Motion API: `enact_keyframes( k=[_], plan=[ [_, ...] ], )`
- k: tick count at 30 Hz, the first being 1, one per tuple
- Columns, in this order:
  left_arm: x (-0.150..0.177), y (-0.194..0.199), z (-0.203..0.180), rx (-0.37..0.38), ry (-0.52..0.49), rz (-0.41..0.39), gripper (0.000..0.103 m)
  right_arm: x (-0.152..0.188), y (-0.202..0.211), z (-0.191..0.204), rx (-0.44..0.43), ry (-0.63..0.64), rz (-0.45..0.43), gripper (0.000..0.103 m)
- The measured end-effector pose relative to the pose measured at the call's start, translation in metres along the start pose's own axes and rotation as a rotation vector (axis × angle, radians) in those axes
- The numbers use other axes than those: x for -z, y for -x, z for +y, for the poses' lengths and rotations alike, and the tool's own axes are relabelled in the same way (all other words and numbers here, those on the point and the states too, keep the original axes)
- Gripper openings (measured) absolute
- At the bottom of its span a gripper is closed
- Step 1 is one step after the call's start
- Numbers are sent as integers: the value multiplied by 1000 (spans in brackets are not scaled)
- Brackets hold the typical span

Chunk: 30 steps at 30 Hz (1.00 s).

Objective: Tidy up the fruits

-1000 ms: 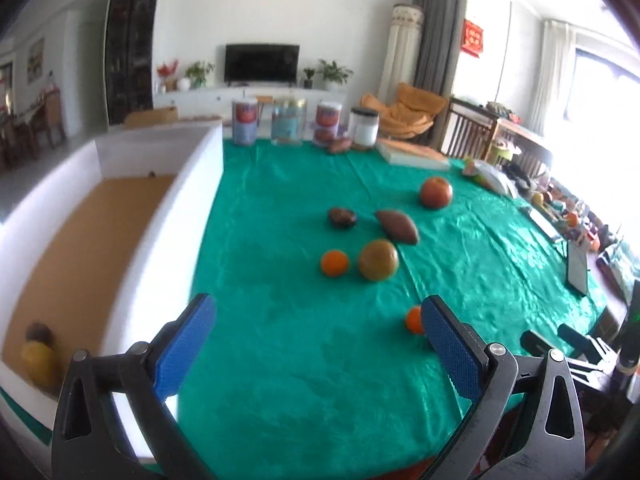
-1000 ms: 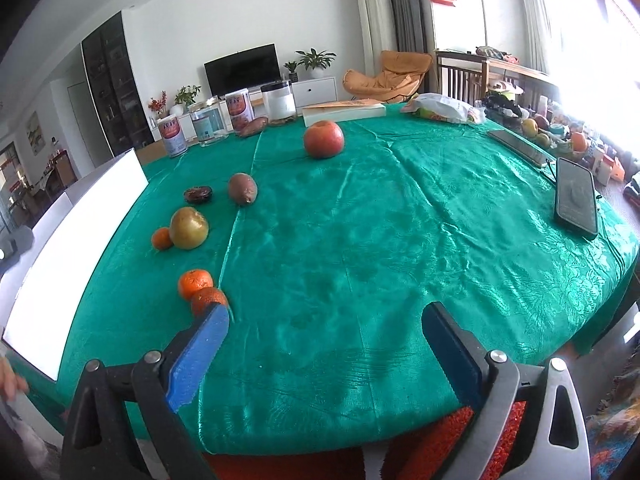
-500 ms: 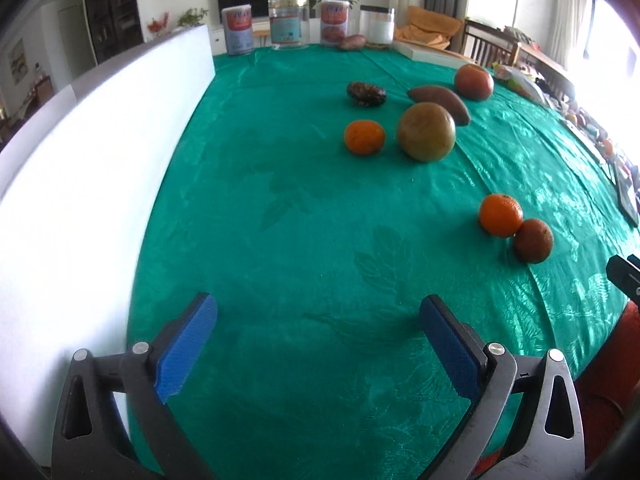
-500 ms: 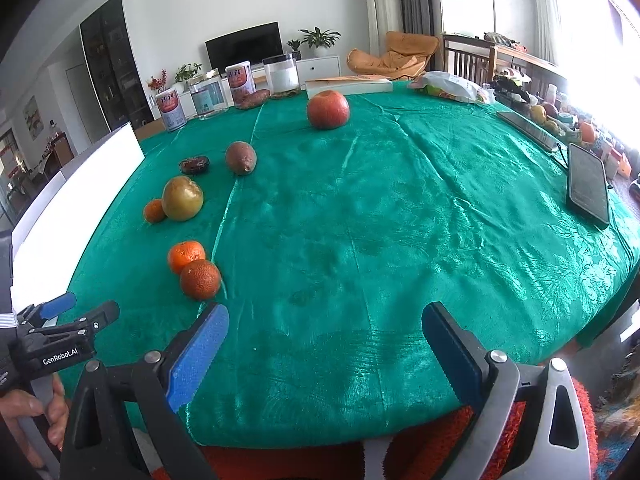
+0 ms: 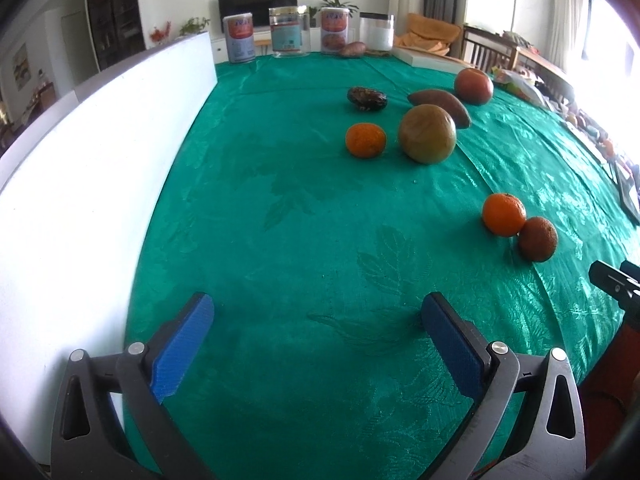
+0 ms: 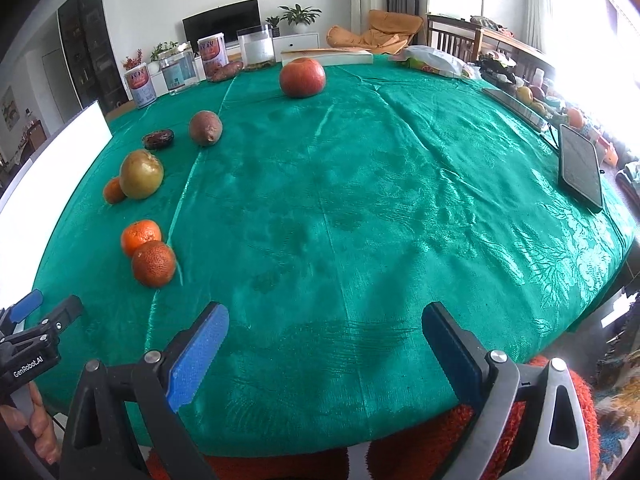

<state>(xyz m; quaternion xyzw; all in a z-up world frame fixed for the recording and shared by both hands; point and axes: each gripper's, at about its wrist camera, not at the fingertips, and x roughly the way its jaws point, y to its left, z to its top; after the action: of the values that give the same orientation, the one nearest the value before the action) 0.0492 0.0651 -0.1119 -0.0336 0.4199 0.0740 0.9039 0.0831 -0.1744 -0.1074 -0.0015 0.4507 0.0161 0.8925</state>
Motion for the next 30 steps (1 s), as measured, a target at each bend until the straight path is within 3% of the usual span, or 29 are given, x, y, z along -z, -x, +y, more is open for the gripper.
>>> enact_keyframes(
  k=[30],
  plan=[
    [-2, -1, -1, 1, -8, 13, 102, 2, -8, 2, 46, -3, 21, 103]
  ],
)
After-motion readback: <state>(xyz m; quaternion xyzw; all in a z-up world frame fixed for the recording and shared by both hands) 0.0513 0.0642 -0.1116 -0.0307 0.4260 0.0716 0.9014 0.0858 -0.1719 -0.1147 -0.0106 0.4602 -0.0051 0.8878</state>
